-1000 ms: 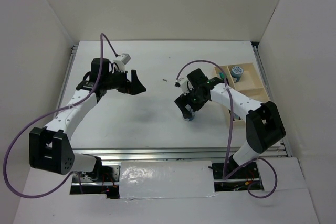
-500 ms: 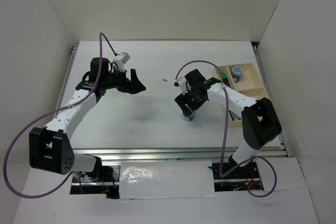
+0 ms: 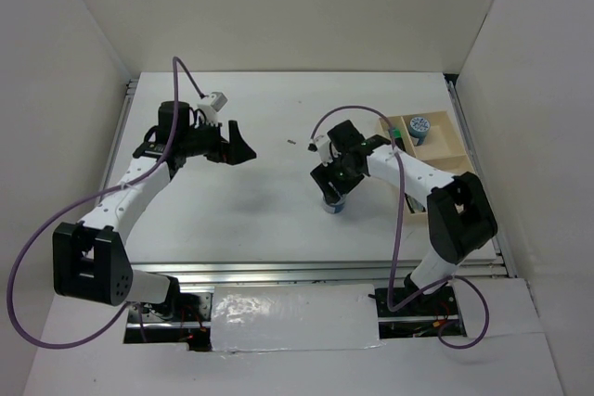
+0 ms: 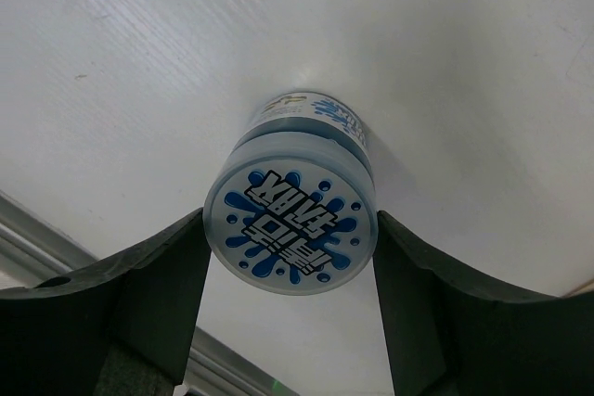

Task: Sort the stationery into containers
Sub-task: Pick up the stationery from the center of the board, then place the stationery in the storage box.

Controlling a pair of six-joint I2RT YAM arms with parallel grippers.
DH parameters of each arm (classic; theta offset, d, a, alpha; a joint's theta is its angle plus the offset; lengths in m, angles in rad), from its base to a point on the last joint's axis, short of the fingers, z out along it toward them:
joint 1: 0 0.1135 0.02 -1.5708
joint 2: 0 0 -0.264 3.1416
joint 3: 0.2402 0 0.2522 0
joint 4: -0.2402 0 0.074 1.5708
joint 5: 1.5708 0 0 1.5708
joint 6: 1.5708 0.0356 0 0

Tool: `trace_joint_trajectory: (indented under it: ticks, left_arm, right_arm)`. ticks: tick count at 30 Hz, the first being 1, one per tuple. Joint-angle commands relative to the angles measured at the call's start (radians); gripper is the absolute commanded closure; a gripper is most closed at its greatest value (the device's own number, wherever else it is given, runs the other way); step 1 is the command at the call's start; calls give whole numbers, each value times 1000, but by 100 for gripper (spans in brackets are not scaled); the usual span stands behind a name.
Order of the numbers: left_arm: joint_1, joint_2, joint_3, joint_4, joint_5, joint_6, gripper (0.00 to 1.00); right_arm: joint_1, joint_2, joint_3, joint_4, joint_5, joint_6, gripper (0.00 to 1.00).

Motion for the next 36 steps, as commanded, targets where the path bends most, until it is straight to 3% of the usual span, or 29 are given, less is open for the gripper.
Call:
trace_joint_trajectory:
  ticks: [1, 7, 10, 17, 24, 36]
  left_arm:
    - [-4, 0, 14, 43, 28, -10, 1]
    - [-45, -22, 13, 47, -2, 8, 1]
    - [-56, -17, 11, 55, -4, 0, 1]
    - [-70, -14, -4, 84, -7, -24, 1]
    - [-70, -12, 2, 73, -16, -12, 1]
    - [-67, 0, -7, 77, -19, -23, 1]
  right_arm:
    - [-64, -96, 86, -37, -48, 22, 62]
    - [-269, -172, 229, -126, -48, -17, 69]
    - [-465, -167, 312, -156, -33, -80, 69]
    - [-711, -22, 490, -156, 18, -143, 73]
    - [-814, 123, 605, -154, 7, -165, 73]
    - [-845, 259, 672, -102, 59, -180, 74]
